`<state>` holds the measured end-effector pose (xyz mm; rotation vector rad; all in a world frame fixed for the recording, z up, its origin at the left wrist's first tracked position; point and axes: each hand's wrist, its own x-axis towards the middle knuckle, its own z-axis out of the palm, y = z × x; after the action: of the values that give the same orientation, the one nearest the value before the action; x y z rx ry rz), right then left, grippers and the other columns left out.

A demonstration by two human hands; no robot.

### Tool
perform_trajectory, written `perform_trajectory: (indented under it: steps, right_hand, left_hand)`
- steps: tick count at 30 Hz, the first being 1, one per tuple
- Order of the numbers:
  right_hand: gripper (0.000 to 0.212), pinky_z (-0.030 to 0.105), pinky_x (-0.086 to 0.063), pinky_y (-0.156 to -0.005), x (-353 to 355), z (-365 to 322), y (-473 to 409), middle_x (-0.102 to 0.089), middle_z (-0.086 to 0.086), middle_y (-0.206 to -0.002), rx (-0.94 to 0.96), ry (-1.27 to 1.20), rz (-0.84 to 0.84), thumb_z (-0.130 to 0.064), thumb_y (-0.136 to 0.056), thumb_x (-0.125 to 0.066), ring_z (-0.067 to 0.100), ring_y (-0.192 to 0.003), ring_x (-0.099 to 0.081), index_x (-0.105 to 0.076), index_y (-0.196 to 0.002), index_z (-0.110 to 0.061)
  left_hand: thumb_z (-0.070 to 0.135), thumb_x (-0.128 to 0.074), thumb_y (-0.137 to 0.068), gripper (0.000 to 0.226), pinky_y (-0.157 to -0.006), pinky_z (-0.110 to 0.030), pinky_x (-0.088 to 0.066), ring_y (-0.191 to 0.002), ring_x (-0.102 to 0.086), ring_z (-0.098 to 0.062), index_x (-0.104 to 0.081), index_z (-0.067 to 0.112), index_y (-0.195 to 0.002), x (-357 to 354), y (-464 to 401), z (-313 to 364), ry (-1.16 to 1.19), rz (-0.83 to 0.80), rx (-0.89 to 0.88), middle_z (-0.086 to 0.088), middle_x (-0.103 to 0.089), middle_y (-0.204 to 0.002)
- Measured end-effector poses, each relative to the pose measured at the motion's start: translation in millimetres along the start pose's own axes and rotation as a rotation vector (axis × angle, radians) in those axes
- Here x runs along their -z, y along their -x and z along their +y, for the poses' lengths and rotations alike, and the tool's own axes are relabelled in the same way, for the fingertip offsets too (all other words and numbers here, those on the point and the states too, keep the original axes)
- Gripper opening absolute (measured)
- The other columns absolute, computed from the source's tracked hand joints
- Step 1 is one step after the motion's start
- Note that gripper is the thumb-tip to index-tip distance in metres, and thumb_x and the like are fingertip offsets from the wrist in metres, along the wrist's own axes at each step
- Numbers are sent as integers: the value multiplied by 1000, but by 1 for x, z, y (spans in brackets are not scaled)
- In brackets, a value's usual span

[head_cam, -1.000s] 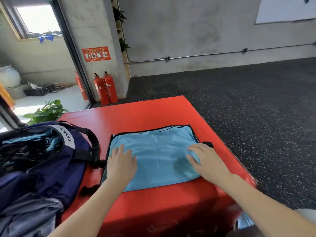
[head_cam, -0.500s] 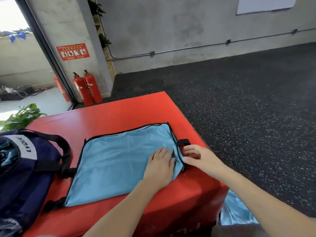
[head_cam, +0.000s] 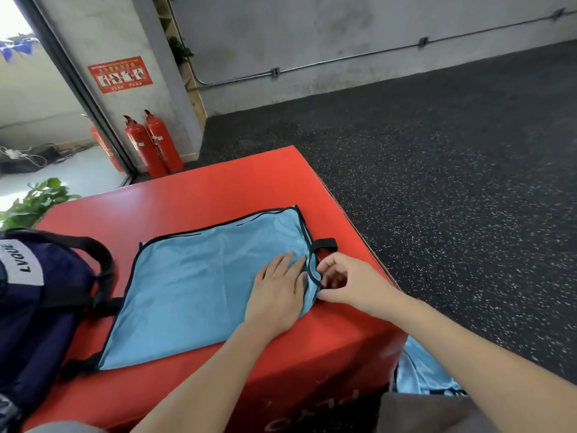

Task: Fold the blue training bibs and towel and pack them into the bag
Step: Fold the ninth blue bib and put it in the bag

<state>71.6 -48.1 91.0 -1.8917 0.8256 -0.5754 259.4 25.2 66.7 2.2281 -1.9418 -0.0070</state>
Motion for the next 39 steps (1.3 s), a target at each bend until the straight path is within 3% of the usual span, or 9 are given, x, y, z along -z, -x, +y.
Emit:
perform_trajectory:
  steps: [4, 10, 15, 19, 24, 28, 33, 35, 39]
  right_hand:
    - [29, 41, -55, -83, 1, -2, 4, -73, -4, -87, 9, -17, 48, -21, -73, -86, 17, -77, -66, -65, -93, -28]
    - [33, 43, -53, -83, -9, -3, 4, -69, -11, -87, -29, 3, 181, -37, -64, -81, 15, -78, -62, -60, -89, -35]
    - [26, 41, -51, -86, -11, -9, 6, -69, -11, -93, 83, -45, 117, -14, -76, -78, 12, -79, -59, -60, -90, -28]
    - [28, 50, -51, -80, -8, -9, 6, -73, -2, -95, 44, -13, 44, -13, -79, -72, 11, -68, -53, -53, -85, -33]
    - [29, 44, -53, -83, 3, -13, 4, -73, -1, -95, 50, -66, 36, -8, -82, -72, 27, -75, -60, -52, -85, -29]
    - [26, 28, -42, -55, 17, -14, 2, -71, 1, -87, -91, -120, -95, -5, -87, -72, 20, -63, -48, -53, -100, -17]
    - [24, 24, -43, -51, 30, -15, 5, -70, -4, -80, -180, 20, -167, -10, -97, -58, 15, -48, -60, -58, -119, -17]
    - [23, 24, -42, -49, 30, -11, 3, -71, 1, -86, -179, 53, -157, -15, -97, -60, 14, -48, -60, -61, -120, -19]
    - [25, 22, -39, -48, 25, -6, -3, -64, -2, -70, -157, 160, -169, -23, -89, -73, 12, -49, -50, -69, -113, -29]
  left_hand:
    - [54, 10, -91, 78, -122, -32, -12, -153, -13, -13, -26, 35, -157, 0, 2, 1, -1, -3, -1, 7, -22, -166]
    - [53, 12, -89, 80, -123, -33, -11, -154, -12, -14, -25, 34, -158, 3, 3, 3, 6, -1, -2, 5, -21, -166]
    - [52, 11, -83, 86, -123, -35, -10, -154, -12, -16, -24, 30, -158, 8, 4, 6, -14, -20, -9, 4, -20, -166]
    - [52, 11, -83, 85, -122, -34, -10, -154, -11, -16, -24, 30, -158, 7, 4, 5, -17, -24, -11, 4, -19, -167]
    - [56, 9, -90, 79, -122, -35, -12, -153, -14, -16, -28, 34, -156, 3, 3, 3, 4, -2, 3, 3, -23, -166]
    - [59, 9, -90, 79, -123, -35, -13, -153, -14, -16, -25, 35, -157, 2, 3, 3, -4, -14, 7, 4, -21, -166]
    - [59, -6, -100, 65, -123, -35, -9, -154, -10, -14, -23, 35, -158, 2, 1, 3, 5, -30, 19, 6, -17, -167]
    - [61, -1, -96, 70, -123, -35, -10, -154, -10, -14, -23, 35, -158, 1, 2, 3, -3, -33, 15, 6, -17, -167]
    - [61, -2, -98, 68, -123, -35, -10, -154, -10, -14, -23, 35, -158, 0, 2, 2, -14, -31, 9, 6, -16, -167]
